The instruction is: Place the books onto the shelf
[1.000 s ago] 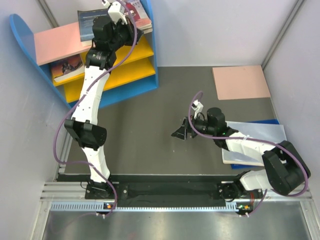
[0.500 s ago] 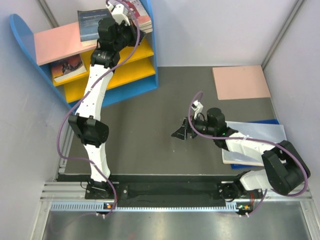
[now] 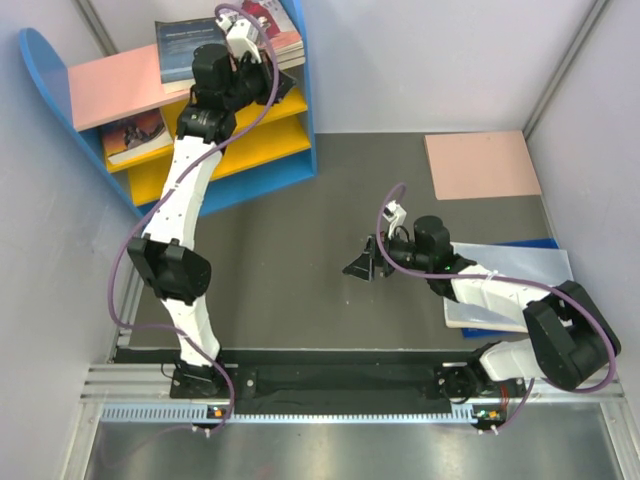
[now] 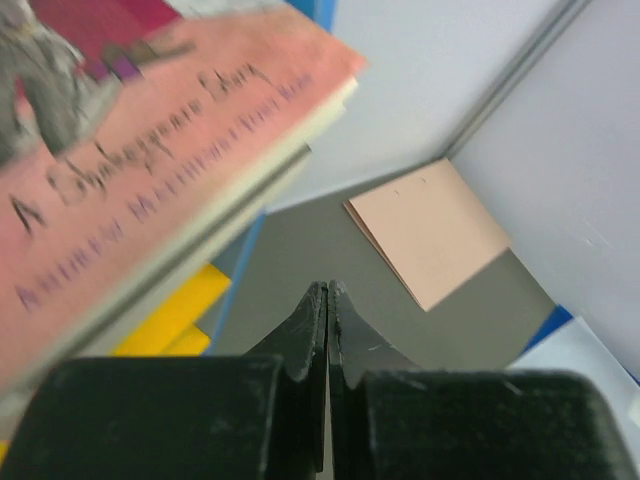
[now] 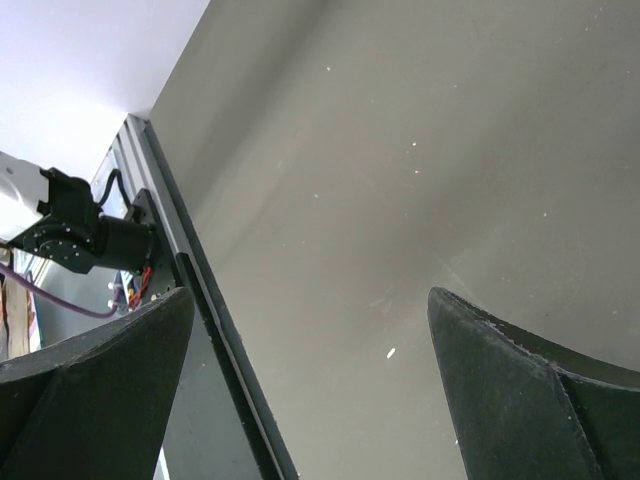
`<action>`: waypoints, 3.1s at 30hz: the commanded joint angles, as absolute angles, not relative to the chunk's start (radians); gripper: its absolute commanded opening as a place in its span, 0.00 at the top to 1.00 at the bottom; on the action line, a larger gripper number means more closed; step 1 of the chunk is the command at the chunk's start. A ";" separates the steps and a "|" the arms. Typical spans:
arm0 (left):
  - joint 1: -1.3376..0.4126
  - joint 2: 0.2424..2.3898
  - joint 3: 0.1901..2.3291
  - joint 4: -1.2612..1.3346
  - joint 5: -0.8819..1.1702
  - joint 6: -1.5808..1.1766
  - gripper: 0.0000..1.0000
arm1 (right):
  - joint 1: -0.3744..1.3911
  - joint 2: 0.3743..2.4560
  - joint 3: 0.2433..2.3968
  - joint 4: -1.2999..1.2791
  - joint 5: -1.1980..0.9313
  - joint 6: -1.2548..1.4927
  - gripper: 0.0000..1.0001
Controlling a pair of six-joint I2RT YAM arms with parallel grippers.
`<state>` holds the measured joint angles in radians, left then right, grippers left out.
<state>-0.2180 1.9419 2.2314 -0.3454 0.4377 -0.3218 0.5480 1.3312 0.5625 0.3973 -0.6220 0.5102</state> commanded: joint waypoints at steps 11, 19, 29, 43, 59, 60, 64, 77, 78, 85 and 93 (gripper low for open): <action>-0.154 1.454 2.052 -0.354 0.318 -0.255 1.00 | 0.566 1.368 0.575 0.460 -0.646 0.512 0.00; -0.088 1.519 2.209 -0.494 -0.171 -0.236 1.00 | 0.569 1.362 0.575 0.456 -0.644 0.511 0.00; 0.139 1.652 2.181 -0.515 -0.287 -0.316 1.00 | 0.580 1.371 0.583 0.453 -0.641 0.512 0.00; 0.199 1.764 2.097 -0.479 -0.241 -0.391 1.00 | 0.586 1.367 0.584 0.442 -0.634 0.514 0.00; 0.258 1.924 2.158 -0.442 -0.019 -0.523 1.00 | 0.586 1.364 0.581 0.439 -0.627 0.509 0.00; 0.258 1.928 2.157 -0.439 -0.008 -0.531 1.00 | 0.586 1.367 0.581 0.440 -0.627 0.512 0.00; 0.256 1.959 2.161 -0.425 0.064 -0.546 1.00 | 0.586 1.367 0.581 0.439 -0.626 0.512 0.00; 0.206 2.002 2.164 -0.416 0.141 -0.557 1.00 | 0.586 1.368 0.583 0.437 -0.623 0.515 0.00; 0.192 2.003 2.164 -0.420 0.129 -0.549 1.00 | 0.586 1.367 0.583 0.437 -0.623 0.515 0.00; 0.160 2.022 2.172 -0.429 0.130 -0.535 1.00 | 0.587 1.358 0.577 0.437 -0.617 0.512 0.00; 0.156 2.023 2.177 -0.440 0.106 -0.529 1.00 | 0.586 1.356 0.577 0.437 -0.618 0.512 0.00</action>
